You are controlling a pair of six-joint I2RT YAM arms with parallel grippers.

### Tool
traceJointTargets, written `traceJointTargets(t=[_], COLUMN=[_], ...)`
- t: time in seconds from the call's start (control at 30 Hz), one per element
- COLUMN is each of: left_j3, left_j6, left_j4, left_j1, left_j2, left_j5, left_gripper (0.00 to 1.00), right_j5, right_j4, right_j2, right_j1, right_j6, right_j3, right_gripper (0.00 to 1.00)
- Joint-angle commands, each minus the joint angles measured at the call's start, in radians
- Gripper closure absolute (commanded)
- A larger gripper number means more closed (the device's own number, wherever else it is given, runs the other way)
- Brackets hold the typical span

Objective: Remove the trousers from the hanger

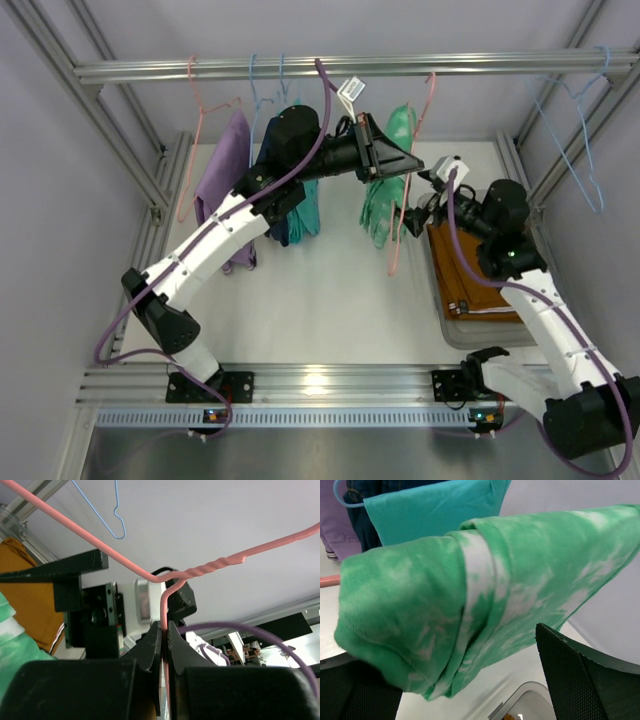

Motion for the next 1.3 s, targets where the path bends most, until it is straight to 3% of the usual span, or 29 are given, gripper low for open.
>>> traceJointTargets(t=[0.0, 0.17, 0.37, 0.5, 0.57, 0.6, 0.67, 0.7, 0.77, 1.27], left_j3=[0.095, 0.103, 0.098, 0.088, 0.077, 0.074, 0.058, 0.049, 0.038, -0.152], left_j6=[-0.002, -0.020, -0.015, -0.009, -0.017, -0.017, -0.015, -0.012, 0.004, 0.163], left_j4=[0.205, 0.214, 0.216, 0.212, 0.219, 0.222, 0.222, 0.222, 0.210, 0.053], left_j1=[-0.016, -0.022, -0.040, -0.039, -0.039, -0.039, -0.039, -0.039, -0.039, -0.025], left_j2=[-0.019, -0.012, -0.016, -0.026, -0.033, -0.033, -0.039, -0.044, -0.052, -0.141], left_j5=[0.009, 0.008, 0.014, 0.023, 0.031, 0.034, 0.037, 0.037, 0.037, -0.113], left_gripper=[1.00, 1.00, 1.00, 1.00, 1.00, 1.00, 1.00, 1.00, 1.00, 1.00], right_j5=[0.161, 0.328, 0.573, 0.621, 0.589, 0.577, 0.558, 0.572, 0.586, 0.497], right_j4=[0.155, 0.226, 0.395, 0.459, 0.462, 0.464, 0.470, 0.469, 0.455, 0.104], right_j2=[-0.029, -0.036, 0.007, 0.027, 0.033, 0.038, 0.038, 0.043, 0.038, -0.252], right_j1=[0.063, 0.129, 0.134, 0.134, 0.130, 0.125, 0.119, 0.116, 0.113, 0.102], right_j6=[-0.059, -0.025, 0.064, 0.049, 0.044, 0.044, 0.052, 0.070, 0.095, 0.291], right_j3=[-0.045, -0.099, -0.099, -0.090, -0.081, -0.078, -0.070, -0.066, -0.038, 0.198], right_gripper=[0.01, 0.01, 0.20, 0.35, 0.46, 0.59, 0.75, 0.92, 1.00, 1.00])
